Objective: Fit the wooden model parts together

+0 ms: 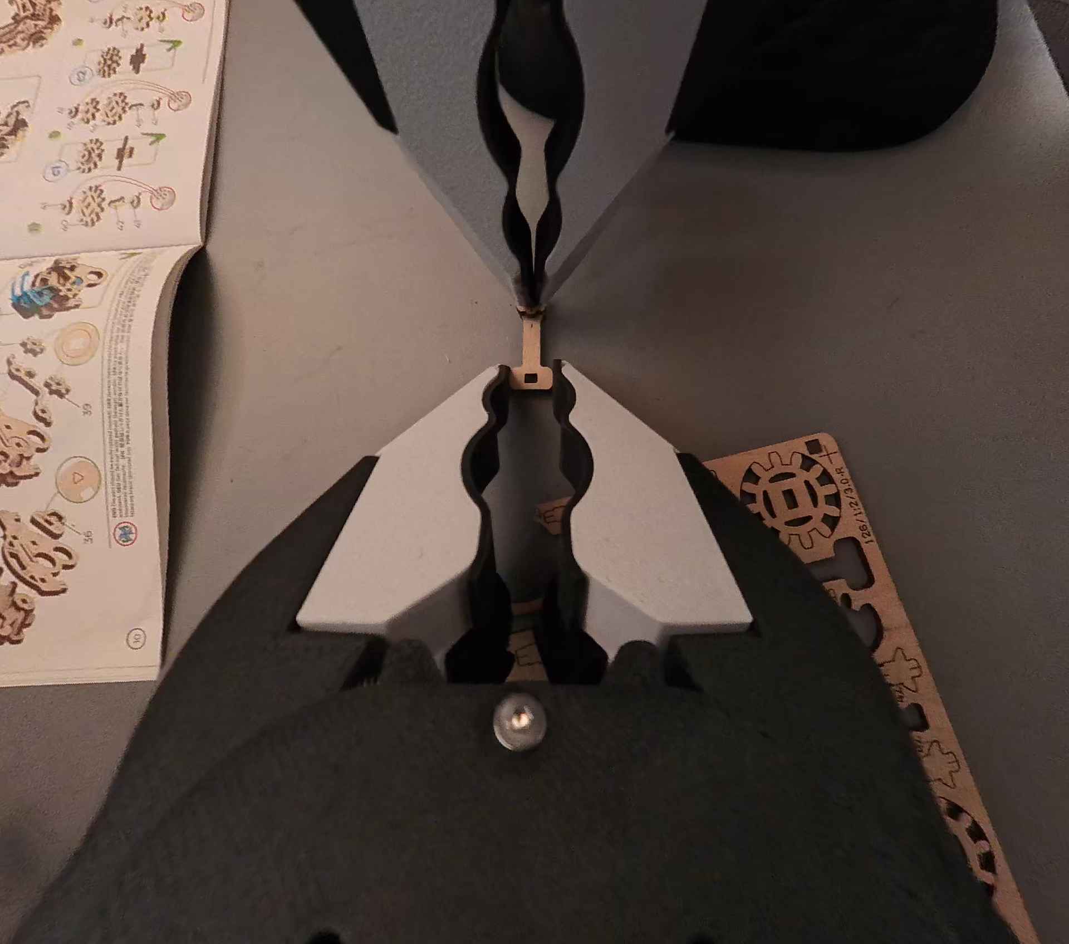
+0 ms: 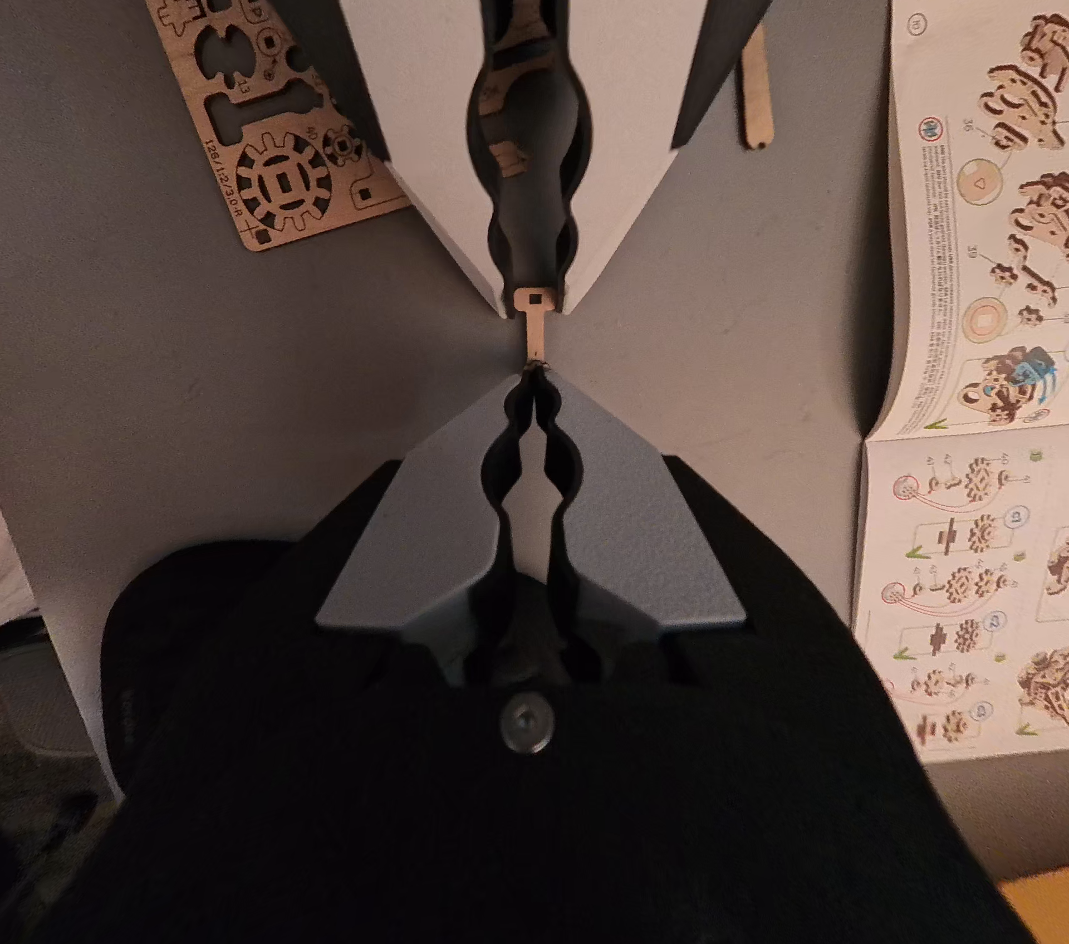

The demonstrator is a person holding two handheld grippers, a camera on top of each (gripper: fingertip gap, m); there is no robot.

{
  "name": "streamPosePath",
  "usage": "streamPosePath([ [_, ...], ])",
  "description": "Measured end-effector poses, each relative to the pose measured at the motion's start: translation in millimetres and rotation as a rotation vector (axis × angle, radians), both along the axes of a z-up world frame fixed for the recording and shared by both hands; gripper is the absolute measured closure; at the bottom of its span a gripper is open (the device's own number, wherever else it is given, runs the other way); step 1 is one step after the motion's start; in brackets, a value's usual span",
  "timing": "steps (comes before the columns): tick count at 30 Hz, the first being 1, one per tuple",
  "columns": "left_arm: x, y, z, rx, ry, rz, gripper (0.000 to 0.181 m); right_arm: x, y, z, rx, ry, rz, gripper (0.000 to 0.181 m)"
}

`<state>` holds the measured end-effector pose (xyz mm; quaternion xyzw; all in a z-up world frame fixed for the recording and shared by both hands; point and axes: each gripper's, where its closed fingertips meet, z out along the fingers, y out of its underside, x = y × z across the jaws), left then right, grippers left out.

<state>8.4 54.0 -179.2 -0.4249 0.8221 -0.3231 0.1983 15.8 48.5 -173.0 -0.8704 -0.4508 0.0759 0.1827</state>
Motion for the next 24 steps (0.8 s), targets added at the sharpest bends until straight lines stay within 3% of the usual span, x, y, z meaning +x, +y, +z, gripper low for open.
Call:
streamPosePath([
  [2,0,0,0,-0.045,0.026,0.017,0.168,0,0,1,-0.002,0.087,-0.02,0.181],
  [3,-1,0,1,-0.071,0.043,0.024,0.168,3,3,1,0.0,0.111,-0.051,0.176],
  [4,-2,-1,1,-0.094,0.062,0.023,0.168,9,11,4,0.045,0.111,-0.086,0.16],
  [5,-3,0,2,-0.11,0.084,0.032,0.168,10,17,11,0.105,0.14,-0.086,0.157],
  [9,-7,3,4,-0.279,0.224,0.124,0.168,-8,23,62,0.388,0.37,0.096,0.148],
  [13,-7,4,22,-0.623,0.321,0.204,0.168,-6,17,60,0.415,0.363,0.226,0.136],
  [19,-5,16,57,-0.932,0.282,0.235,0.169,-10,28,58,0.58,0.393,0.235,0.149],
  [24,-8,15,67,-1.099,0.313,0.214,0.169,-11,24,62,0.608,0.424,0.248,0.158],
])
